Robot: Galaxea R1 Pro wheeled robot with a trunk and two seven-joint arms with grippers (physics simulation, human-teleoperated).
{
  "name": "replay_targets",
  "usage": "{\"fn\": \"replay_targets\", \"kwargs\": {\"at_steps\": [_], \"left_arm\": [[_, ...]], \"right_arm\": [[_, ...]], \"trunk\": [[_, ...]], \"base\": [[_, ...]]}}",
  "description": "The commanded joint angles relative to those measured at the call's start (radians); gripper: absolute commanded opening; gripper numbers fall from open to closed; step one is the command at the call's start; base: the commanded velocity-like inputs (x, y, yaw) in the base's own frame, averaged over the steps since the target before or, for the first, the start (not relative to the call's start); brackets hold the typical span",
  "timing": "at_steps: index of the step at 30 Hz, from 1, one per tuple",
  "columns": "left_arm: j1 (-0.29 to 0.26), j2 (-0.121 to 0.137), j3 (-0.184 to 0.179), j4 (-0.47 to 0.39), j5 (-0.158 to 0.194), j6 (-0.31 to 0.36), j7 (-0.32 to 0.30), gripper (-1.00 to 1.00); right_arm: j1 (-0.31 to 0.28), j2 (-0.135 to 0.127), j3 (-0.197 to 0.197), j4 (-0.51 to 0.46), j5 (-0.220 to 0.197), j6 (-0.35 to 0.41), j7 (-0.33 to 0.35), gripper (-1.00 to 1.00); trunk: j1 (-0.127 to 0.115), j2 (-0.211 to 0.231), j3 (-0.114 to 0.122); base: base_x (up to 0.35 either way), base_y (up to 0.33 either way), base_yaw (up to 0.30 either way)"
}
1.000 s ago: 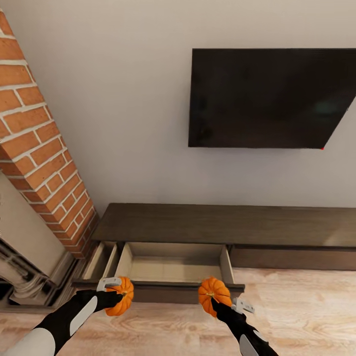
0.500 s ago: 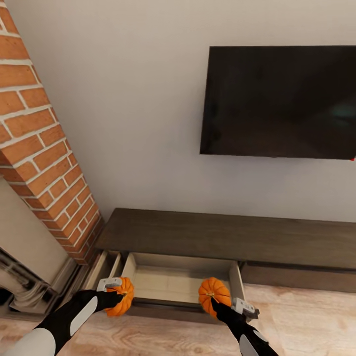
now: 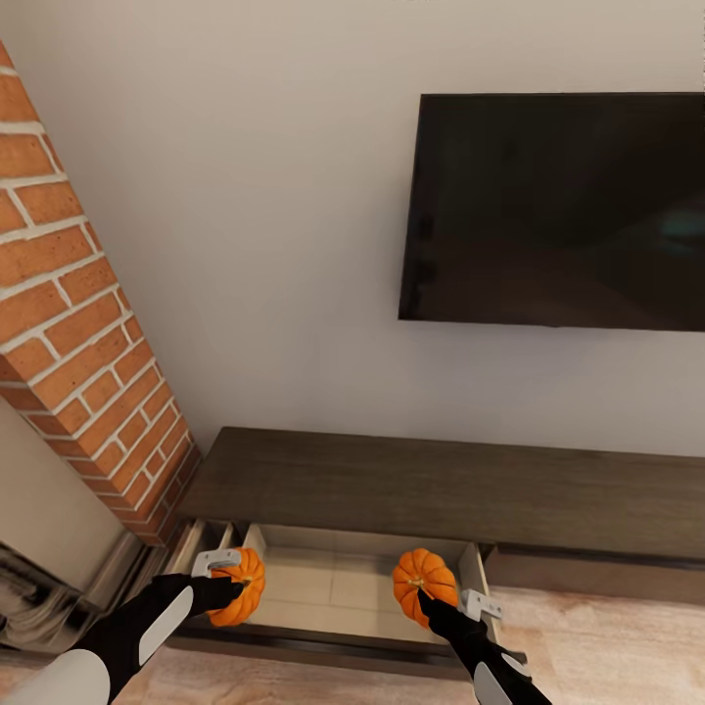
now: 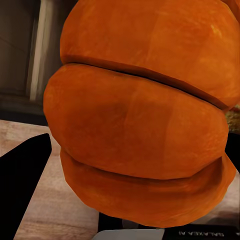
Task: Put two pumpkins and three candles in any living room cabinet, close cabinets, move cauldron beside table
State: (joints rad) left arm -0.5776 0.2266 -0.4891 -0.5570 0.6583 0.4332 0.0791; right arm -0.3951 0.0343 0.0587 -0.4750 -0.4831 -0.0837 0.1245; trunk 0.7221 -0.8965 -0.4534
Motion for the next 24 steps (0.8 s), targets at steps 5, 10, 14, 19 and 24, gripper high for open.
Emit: {"fn": "replay_targets", "kwargs": {"at_steps": [5,10,14,19,24], "left_arm": [[-0.001,0.002,-0.008,-0.004,0.009,0.002,0.010,-1.00],[-0.001,0.002,-0.008,-0.004,0.009,0.002,0.011,-1.00],[-0.001,0.002,-0.008,-0.003,0.009,0.002,0.011,-1.00],[-0.001,0.001,-0.009,-0.003,0.009,0.002,0.011,-1.00],[-0.001,0.000,-0.010,-0.003,0.009,0.002,0.011,-1.00]], "right_arm": [[-0.001,-0.001,0.004,0.001,-0.011,-0.004,0.001,-1.00],[-0.001,-0.001,0.006,0.000,-0.010,-0.002,-0.001,-1.00],[-0.001,-0.001,0.006,0.000,-0.009,-0.002,0.001,-1.00],[-0.001,-0.001,0.007,0.001,-0.009,-0.003,0.002,-1.00],[-0.001,-0.001,0.009,0.005,-0.002,-0.004,-0.003,-1.00]], "trunk": [[0.000,-0.001,0.002],[0.000,-0.001,0.002],[0.000,-0.001,0.002],[0.000,-0.001,0.002],[0.000,-0.001,0.002]], "base": [[0.009,0.000,0.000],[0.000,0.000,0.000],[0.004,0.000,0.000],[0.166,0.061,0.000],[0.168,0.019,0.000]]}}
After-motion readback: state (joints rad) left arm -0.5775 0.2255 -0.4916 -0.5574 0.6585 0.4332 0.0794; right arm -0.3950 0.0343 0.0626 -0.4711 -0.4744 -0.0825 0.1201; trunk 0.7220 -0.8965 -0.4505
